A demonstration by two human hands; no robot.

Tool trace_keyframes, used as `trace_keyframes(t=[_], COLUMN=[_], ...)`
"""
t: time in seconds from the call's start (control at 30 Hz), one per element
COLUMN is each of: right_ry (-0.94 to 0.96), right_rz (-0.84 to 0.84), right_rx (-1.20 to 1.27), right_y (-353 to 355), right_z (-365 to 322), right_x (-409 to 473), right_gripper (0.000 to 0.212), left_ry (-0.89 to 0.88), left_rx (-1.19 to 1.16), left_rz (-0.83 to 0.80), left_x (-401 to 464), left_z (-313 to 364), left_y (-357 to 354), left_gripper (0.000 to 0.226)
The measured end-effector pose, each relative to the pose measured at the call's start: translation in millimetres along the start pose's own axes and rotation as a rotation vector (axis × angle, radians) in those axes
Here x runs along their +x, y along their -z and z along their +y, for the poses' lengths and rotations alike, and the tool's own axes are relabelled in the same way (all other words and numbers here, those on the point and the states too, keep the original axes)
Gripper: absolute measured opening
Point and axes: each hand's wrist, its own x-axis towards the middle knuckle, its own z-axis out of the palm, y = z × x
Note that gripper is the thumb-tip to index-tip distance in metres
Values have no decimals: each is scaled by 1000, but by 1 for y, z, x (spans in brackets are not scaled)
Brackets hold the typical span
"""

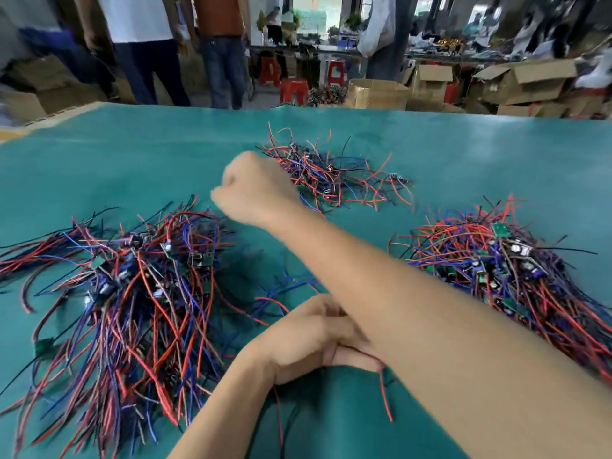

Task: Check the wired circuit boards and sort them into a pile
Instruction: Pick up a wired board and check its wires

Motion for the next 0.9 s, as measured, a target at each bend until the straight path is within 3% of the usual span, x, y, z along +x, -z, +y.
trace_keyframes(t=[0.07,0.2,0.27,0.33,0.6,0.8,0.9], right_ry=[-106,-245,-310,-337,-305,-485,-507], right_rz=[23,-57,-129,-156,-9,145,164], right_rx=[-119,-290,-297,-275,-193,6,94], right_y=[12,21,19,15,-2,4,11], right_z=[42,113,135,148,162,165,172], right_x=[18,42,47,45,47,54,55], right_gripper=[20,36,32,34,44,8,16], left_ry=[-40,-31,-29,-27,-24,-5,-9], left_rx=[-63,-88,-84,-89,-100,-120,-114], left_rz=[-109,-125,-117,-111,-108,-112,-104], left_x=[-3,-8,-10,-8,-10,-11,-11], left_z=[7,15,17,16,21,23,23], left_y=[-5,-7,-10,-8,-11,-13,-12], left_gripper=[27,27,28,29,29,30,31])
